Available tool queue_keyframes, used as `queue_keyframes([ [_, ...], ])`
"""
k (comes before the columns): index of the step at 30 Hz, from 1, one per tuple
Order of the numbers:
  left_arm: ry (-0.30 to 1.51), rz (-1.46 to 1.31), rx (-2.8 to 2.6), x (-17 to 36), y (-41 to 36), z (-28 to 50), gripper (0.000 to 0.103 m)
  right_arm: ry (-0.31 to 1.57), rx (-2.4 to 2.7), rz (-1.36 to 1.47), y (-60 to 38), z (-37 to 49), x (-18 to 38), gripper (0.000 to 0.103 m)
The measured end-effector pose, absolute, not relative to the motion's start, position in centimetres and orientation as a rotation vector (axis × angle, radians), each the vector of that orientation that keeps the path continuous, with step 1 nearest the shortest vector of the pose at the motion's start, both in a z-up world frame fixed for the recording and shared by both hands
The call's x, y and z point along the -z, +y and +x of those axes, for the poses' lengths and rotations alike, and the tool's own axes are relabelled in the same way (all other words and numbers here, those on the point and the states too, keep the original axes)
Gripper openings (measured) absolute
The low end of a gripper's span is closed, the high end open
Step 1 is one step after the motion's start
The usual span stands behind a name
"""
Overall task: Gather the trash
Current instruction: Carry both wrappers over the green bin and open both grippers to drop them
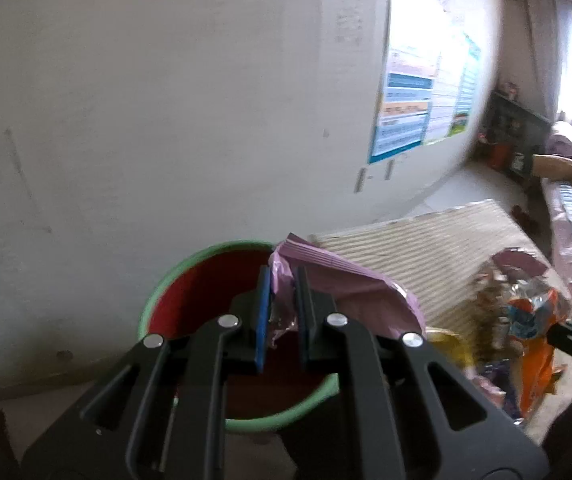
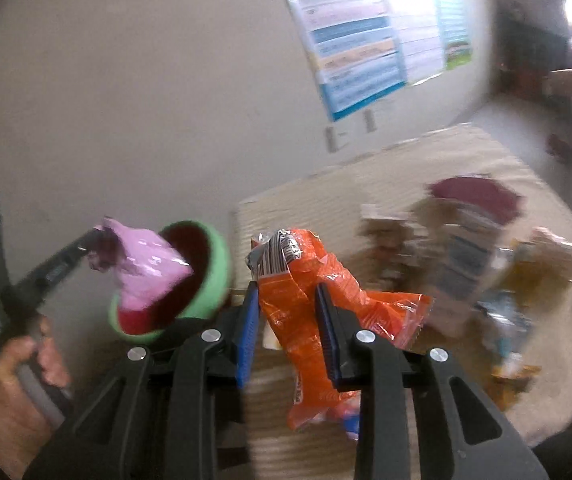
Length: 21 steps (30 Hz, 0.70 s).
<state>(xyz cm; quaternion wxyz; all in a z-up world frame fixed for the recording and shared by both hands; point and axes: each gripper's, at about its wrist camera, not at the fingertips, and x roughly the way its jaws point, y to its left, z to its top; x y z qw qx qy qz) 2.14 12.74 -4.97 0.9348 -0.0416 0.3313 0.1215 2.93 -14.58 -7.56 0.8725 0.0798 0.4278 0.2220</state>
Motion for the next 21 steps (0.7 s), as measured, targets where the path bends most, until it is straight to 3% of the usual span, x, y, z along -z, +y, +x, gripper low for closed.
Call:
queue_keyframes([
  [14,0.736,-0.121,-0.424,8.4,20.1,0.7,0.011,1.032,-0.713,0.142,-0.1,9.1,10.1,0.03],
  [18,0.75,-0.139,-0.438,9.1,21.1,0.4,0.011,1.042,-0.731,0.169,1.3,10.0,10.7,0.047],
  [21,0.759,-0.139,-0.44,9.5,21.2,0.7,0.012,1.035,-0.737,0.173,1.4,10.0,10.5,0.05],
])
